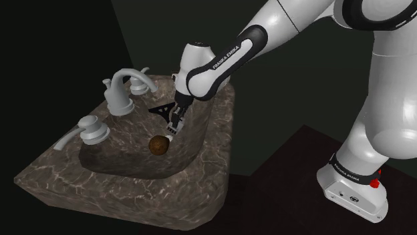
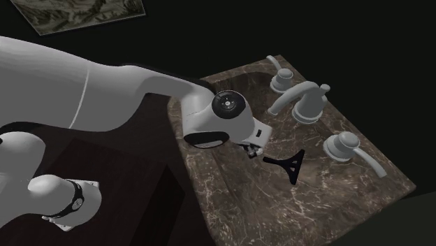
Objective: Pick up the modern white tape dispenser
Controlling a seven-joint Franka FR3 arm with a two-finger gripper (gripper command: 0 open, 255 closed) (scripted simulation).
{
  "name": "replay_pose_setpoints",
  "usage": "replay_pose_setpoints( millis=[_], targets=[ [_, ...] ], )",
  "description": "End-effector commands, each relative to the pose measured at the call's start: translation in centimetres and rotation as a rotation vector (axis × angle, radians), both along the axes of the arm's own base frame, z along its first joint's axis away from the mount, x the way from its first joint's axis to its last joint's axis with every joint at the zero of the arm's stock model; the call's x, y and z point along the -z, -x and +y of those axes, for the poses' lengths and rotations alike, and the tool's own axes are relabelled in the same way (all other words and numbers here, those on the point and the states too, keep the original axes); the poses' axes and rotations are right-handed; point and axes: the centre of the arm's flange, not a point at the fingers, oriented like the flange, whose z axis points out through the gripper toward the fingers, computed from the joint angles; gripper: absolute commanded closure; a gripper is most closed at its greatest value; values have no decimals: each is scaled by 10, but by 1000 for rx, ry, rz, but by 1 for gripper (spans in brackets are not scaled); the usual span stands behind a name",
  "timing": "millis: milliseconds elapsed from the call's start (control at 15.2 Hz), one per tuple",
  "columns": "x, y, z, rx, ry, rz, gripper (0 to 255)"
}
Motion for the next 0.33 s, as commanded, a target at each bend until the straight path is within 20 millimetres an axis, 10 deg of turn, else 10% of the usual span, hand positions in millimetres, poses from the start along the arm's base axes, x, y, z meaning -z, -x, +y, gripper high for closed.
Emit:
replay_pose_setpoints(
  millis=[0,264],
  targets=[
    [-12,1,0,0,0,0,255],
    [-23,1,0,0,0,0,255]
  ],
)
